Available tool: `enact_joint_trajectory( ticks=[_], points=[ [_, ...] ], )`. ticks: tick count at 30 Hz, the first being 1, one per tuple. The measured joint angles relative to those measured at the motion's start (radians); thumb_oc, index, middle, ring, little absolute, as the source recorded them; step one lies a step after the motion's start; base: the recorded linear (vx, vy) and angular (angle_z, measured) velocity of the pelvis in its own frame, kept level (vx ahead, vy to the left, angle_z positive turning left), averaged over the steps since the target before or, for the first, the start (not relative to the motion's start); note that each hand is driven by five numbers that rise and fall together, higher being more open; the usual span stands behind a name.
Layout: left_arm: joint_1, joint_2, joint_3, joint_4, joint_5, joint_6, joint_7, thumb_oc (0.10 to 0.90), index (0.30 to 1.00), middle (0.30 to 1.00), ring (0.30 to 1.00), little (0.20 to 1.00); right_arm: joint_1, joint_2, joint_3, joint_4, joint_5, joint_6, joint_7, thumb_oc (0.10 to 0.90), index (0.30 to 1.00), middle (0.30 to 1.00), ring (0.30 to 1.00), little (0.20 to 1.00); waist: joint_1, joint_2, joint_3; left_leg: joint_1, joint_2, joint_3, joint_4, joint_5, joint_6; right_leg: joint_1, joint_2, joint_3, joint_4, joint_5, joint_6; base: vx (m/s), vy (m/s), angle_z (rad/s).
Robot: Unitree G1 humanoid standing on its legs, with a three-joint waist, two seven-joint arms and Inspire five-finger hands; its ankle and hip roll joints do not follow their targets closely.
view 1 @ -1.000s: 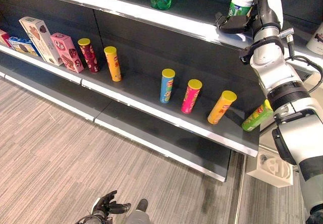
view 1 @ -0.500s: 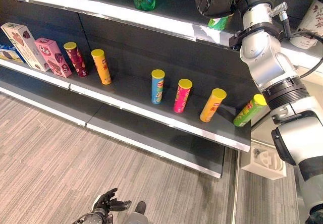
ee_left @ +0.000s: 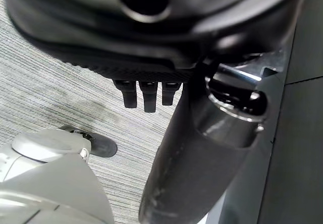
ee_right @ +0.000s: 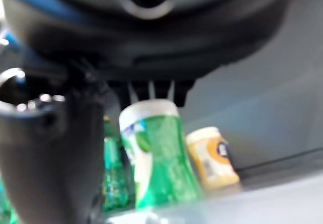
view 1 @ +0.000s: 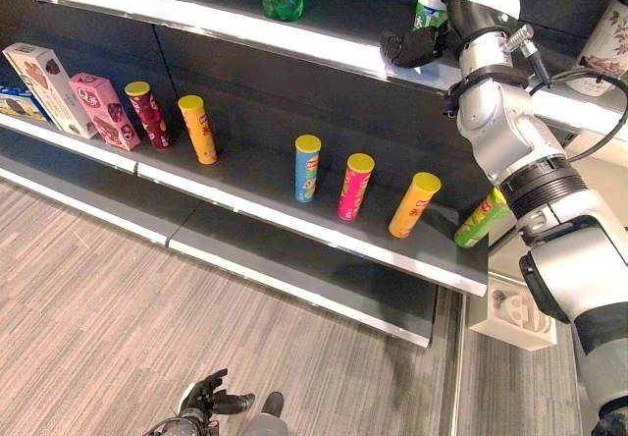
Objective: Put the goods on the table back onto the shelves and tidy them up.
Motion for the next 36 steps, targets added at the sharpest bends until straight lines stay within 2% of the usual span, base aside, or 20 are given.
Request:
enact_joint_trajectory(
  ticks=[31,34,36],
  points=[
    [0.004,0.000,-0.001,-0.001,-0.015,0.000,0.001,0.800,0.900,0.900,0.900,0.900,-0.007,0.000,0.017,0.068,-0.004,-0.003,-0.003,0.800,0.900,0.900,0.900,0.900,-0.010,-0.002,-0.001,0.004,0.001,0.000,0.000,0.000,-0.001,0.003,0.001,0.001,0.000,0.000,0.000,0.00,0.000,0.00],
    [0.008,-0.001,0.011,0.000,-0.017,0.001,0.004,0.800,0.900,0.900,0.900,0.900,0.009,0.000,-0.009,-0.079,0.054,0.000,0.002,0.800,0.900,0.900,0.900,0.900,-0.033,-0.002,-0.001,0.006,0.002,0.004,-0.005,0.001,0.000,0.001,0.002,0.005,0.000,0.000,0.000,0.01,0.004,-0.02],
    [0.008,-0.007,0.037,-0.004,-0.018,0.001,0.007,0.800,0.900,0.900,0.900,0.900,0.058,-0.006,-0.102,-0.290,0.188,-0.035,-0.002,0.800,0.900,0.900,0.900,0.900,-0.050,-0.002,-0.001,0.017,0.005,0.007,-0.022,0.006,-0.001,0.002,0.003,0.008,0.000,0.000,0.000,0.02,0.025,-0.05]
  ],
)
